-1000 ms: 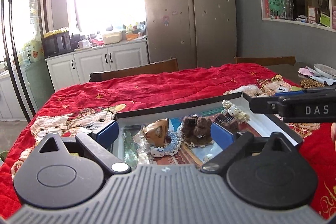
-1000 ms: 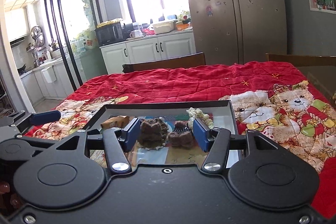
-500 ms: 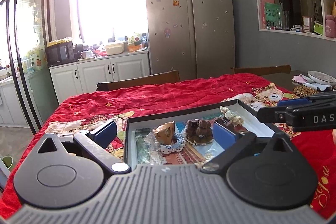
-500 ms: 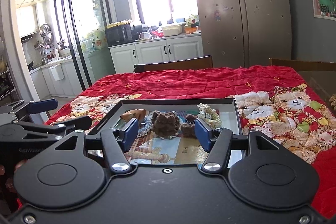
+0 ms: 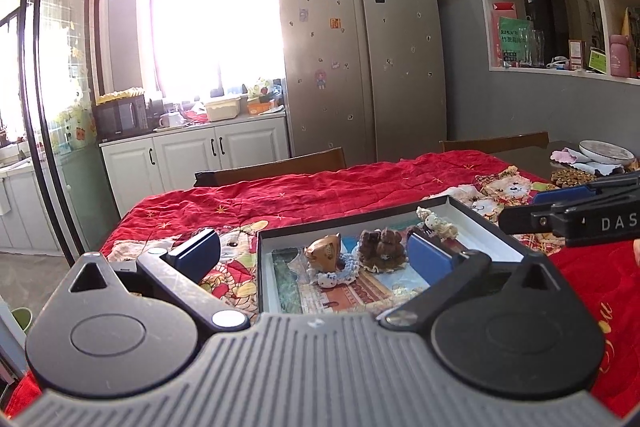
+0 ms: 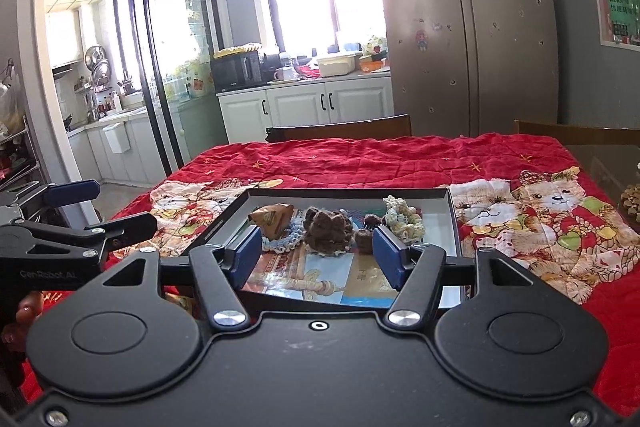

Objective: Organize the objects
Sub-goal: 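Withdraw both open tools from the box toward the black-and-white scrunchie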

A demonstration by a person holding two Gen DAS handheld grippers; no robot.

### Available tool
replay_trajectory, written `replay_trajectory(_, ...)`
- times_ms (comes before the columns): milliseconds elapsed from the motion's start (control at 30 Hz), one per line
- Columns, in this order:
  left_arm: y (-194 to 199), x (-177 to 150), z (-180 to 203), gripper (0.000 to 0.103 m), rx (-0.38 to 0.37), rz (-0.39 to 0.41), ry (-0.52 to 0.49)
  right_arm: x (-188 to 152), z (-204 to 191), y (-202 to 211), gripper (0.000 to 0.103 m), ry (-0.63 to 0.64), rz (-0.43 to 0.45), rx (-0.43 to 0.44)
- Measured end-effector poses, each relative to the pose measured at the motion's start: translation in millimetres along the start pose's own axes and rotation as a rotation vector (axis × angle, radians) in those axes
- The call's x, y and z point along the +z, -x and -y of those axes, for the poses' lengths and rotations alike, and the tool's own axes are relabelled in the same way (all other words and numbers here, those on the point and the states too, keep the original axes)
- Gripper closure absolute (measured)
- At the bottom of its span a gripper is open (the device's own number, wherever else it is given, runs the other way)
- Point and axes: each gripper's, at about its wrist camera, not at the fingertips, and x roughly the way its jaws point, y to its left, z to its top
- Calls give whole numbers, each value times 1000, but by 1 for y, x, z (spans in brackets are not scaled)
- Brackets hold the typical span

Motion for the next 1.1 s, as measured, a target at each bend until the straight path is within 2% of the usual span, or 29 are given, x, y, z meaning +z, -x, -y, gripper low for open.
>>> replay_trajectory(567,18,-27,-11,0,-3,-32,-26,-25,-7,9,41,1,-36,-3)
replay_trajectory(1000,8,-51,-14,0,-9,-88,-61,-52,-5,-4,41,11,-67,-21)
replay_trajectory(1100,3,-61,-17,0,-16,-123,-62,-60,-6,-9,41,18,-84,-6)
